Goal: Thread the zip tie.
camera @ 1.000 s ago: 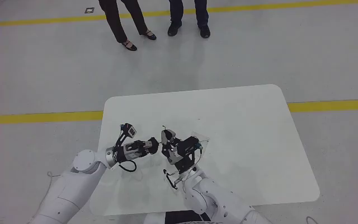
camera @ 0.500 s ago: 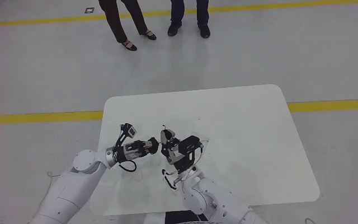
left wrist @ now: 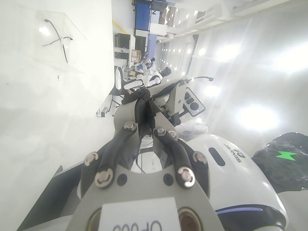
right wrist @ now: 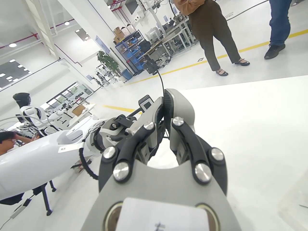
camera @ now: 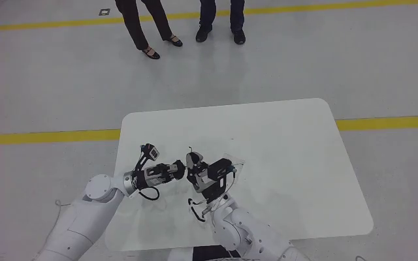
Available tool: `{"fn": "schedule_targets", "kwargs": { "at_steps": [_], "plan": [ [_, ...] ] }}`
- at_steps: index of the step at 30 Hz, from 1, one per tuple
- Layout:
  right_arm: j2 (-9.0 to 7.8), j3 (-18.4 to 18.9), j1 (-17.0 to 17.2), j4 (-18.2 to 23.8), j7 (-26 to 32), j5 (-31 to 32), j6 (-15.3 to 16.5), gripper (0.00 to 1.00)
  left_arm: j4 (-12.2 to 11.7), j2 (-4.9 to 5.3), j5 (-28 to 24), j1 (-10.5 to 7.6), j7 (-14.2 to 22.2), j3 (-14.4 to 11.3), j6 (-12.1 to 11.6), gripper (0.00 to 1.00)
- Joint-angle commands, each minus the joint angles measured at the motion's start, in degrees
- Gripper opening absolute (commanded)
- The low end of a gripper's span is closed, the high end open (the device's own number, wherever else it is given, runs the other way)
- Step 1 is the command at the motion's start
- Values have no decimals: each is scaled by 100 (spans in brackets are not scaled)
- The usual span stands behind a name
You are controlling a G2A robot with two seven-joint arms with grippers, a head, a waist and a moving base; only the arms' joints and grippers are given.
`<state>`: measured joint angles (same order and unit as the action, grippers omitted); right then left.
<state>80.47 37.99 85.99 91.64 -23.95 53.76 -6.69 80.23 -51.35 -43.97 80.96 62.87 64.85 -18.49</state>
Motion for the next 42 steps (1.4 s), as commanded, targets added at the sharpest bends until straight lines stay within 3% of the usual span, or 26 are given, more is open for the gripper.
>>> {"fn": "schedule_targets", "kwargs": {
  "at_steps": [1, 42],
  "plan": [
    [11, 13, 12, -1, 12, 18, 3, 0, 0, 0, 0, 0, 0, 0, 0, 0],
    [197, 210, 215, -60, 79, 257, 88, 0, 0, 0, 0, 0, 0, 0, 0, 0]
  ]
}}
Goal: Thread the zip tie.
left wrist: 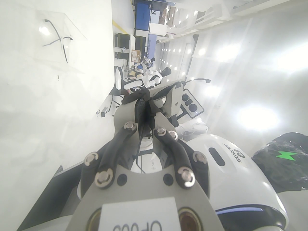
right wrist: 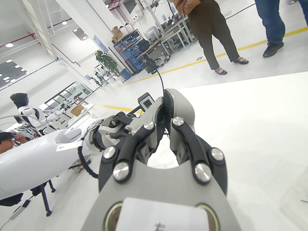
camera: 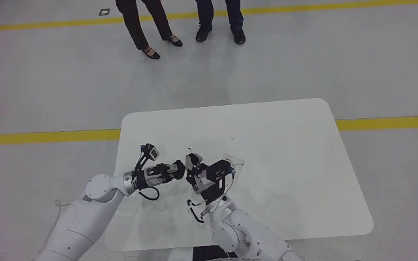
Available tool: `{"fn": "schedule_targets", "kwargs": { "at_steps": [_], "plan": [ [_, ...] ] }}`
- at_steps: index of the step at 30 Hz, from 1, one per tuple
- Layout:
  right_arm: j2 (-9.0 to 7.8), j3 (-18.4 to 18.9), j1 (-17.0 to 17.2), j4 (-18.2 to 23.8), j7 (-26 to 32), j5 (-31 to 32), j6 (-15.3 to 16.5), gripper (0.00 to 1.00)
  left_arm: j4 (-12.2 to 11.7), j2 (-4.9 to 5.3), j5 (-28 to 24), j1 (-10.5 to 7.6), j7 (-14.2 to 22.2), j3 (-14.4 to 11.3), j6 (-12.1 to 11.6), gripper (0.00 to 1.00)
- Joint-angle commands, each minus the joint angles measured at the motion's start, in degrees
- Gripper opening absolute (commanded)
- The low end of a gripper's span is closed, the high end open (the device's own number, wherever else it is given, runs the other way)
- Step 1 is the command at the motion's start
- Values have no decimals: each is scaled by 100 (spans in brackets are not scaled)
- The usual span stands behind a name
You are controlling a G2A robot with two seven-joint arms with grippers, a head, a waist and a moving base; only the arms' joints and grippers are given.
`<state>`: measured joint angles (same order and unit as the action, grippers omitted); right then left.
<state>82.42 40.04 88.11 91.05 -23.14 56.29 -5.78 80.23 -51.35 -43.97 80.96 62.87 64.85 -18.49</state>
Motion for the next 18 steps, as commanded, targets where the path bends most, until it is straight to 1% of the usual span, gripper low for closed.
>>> {"fn": "schedule_targets", "kwargs": {
  "at_steps": [1, 18],
  "plan": [
    [4, 9, 4, -2, -2, 7, -3, 0, 0, 0, 0, 0, 0, 0, 0, 0],
    [43, 59, 24, 4, -19, 55, 52, 0, 0, 0, 0, 0, 0, 0, 0, 0]
  ]
}}
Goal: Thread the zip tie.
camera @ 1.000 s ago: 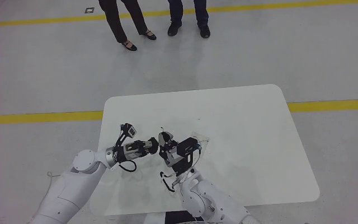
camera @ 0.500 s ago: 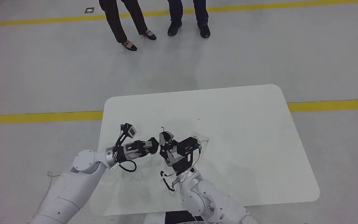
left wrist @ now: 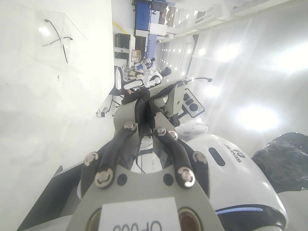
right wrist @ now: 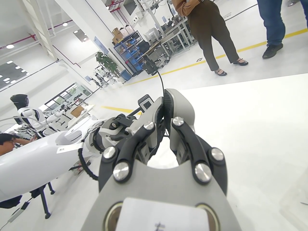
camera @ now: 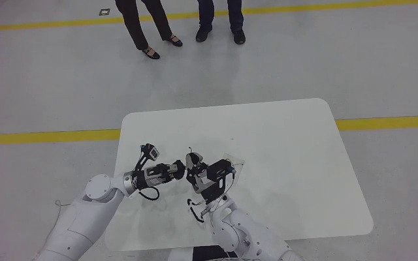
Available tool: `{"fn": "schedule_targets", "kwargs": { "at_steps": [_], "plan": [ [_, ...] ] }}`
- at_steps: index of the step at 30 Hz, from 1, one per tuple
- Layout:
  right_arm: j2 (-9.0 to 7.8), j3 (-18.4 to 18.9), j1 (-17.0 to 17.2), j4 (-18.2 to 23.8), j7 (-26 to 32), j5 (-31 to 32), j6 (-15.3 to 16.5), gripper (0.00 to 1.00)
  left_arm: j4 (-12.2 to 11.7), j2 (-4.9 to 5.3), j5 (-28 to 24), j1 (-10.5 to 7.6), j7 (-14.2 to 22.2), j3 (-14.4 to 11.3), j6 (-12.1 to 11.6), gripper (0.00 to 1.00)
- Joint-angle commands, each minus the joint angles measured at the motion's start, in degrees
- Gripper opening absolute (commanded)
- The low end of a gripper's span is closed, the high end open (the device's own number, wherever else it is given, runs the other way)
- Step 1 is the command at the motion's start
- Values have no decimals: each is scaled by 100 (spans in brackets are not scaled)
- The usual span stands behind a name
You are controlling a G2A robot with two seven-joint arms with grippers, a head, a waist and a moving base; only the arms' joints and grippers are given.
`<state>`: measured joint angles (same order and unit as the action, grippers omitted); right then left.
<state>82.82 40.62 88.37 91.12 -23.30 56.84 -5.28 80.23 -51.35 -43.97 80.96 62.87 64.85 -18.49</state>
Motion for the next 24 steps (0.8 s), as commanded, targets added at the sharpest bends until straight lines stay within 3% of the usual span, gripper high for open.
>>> {"fn": "schedule_targets", "kwargs": {
  "at_steps": [1, 24],
  "plan": [
    [6, 4, -2, -6, -5, -1, 8, 0, 0, 0, 0, 0, 0, 0, 0, 0],
    [95, 104, 5, -107, 91, -33, 49, 0, 0, 0, 0, 0, 0, 0, 0, 0]
  ]
}}
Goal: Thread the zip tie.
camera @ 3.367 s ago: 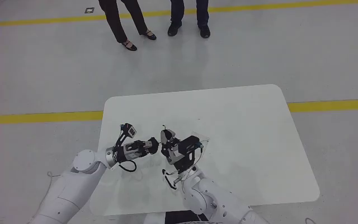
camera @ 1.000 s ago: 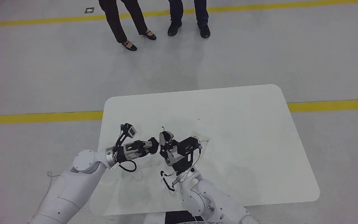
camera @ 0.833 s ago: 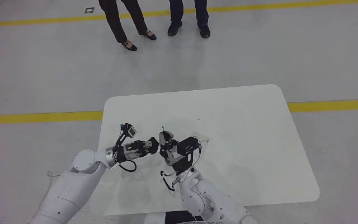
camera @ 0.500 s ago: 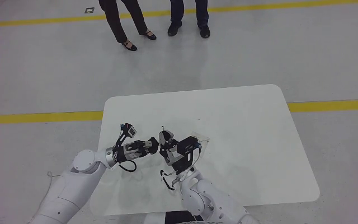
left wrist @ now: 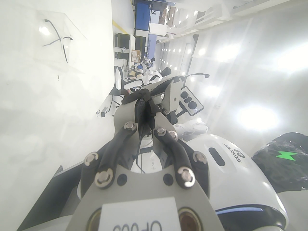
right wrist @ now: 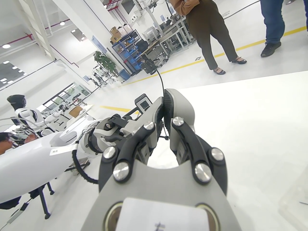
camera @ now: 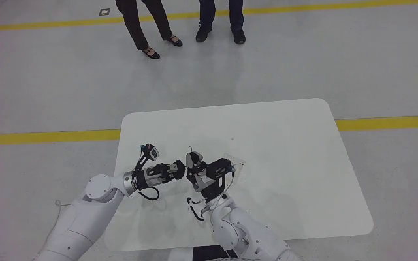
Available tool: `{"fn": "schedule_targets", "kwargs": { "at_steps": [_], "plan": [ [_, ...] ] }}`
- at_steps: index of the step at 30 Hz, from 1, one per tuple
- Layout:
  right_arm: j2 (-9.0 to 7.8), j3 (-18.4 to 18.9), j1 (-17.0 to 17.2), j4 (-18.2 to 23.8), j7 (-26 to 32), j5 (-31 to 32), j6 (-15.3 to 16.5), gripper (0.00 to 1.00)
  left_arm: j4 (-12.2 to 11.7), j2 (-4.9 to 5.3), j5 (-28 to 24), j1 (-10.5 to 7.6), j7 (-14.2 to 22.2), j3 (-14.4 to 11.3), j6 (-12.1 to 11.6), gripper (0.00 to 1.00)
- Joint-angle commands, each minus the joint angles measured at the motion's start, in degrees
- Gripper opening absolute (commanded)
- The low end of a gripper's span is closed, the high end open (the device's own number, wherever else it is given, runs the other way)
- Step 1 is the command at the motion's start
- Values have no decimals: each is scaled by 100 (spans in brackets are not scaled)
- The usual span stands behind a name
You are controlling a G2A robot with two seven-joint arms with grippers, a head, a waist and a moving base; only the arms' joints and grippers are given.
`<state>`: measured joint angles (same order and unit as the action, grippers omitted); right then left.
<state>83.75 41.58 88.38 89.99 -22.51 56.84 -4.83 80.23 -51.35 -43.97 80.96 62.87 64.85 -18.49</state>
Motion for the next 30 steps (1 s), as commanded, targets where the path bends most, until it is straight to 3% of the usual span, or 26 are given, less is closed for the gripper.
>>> {"fn": "schedule_targets", "kwargs": {
  "at_steps": [1, 30],
  "plan": [
    [5, 17, 9, 11, 20, -73, -1, 0, 0, 0, 0, 0, 0, 0, 0, 0],
    [-39, -56, -9, 95, 82, -281, -151, 0, 0, 0, 0, 0, 0, 0, 0, 0]
  ]
}}
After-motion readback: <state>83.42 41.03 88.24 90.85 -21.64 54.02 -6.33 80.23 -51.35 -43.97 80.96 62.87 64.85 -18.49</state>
